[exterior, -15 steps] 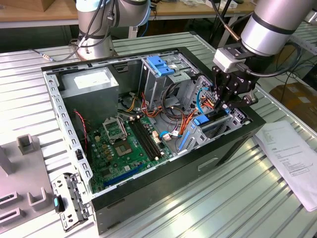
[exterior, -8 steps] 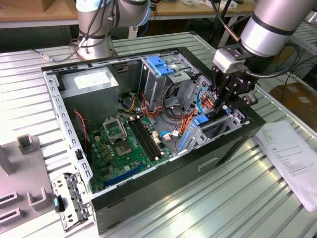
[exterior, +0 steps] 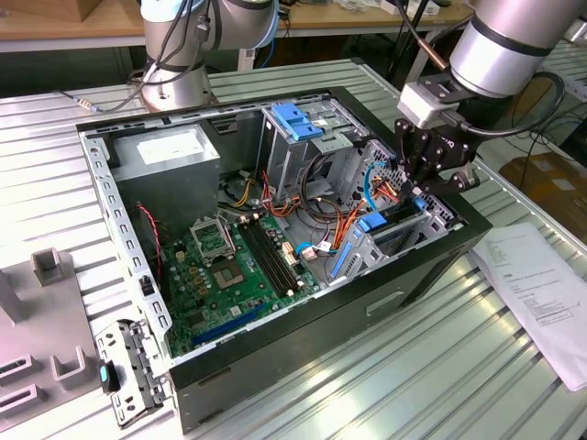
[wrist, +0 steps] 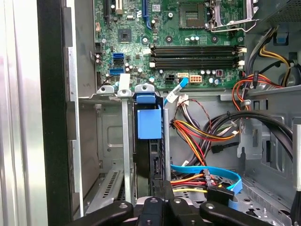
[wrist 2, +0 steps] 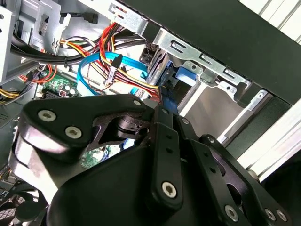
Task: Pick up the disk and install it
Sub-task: 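Insert the first disk wire, then insert the second disk wire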
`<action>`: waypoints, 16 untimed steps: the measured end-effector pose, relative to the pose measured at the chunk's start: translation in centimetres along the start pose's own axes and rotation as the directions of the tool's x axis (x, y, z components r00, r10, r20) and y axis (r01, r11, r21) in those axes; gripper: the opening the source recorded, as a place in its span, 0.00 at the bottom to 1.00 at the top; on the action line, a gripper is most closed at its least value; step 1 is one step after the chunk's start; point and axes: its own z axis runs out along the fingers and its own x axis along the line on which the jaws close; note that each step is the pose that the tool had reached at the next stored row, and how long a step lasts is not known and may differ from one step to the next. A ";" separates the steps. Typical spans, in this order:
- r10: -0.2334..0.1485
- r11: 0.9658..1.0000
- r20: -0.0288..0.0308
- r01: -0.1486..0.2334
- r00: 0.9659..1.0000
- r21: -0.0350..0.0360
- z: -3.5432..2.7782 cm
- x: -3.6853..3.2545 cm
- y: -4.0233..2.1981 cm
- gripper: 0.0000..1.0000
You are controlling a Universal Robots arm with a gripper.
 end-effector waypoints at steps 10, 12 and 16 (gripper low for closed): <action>0.000 1.000 0.000 0.000 1.000 0.000 -0.06 0.00 0.00 0.11; 0.000 1.000 0.000 0.000 1.000 0.000 -0.07 0.00 0.00 0.11; 0.000 1.000 0.000 0.000 1.000 0.000 -0.17 0.00 0.00 0.11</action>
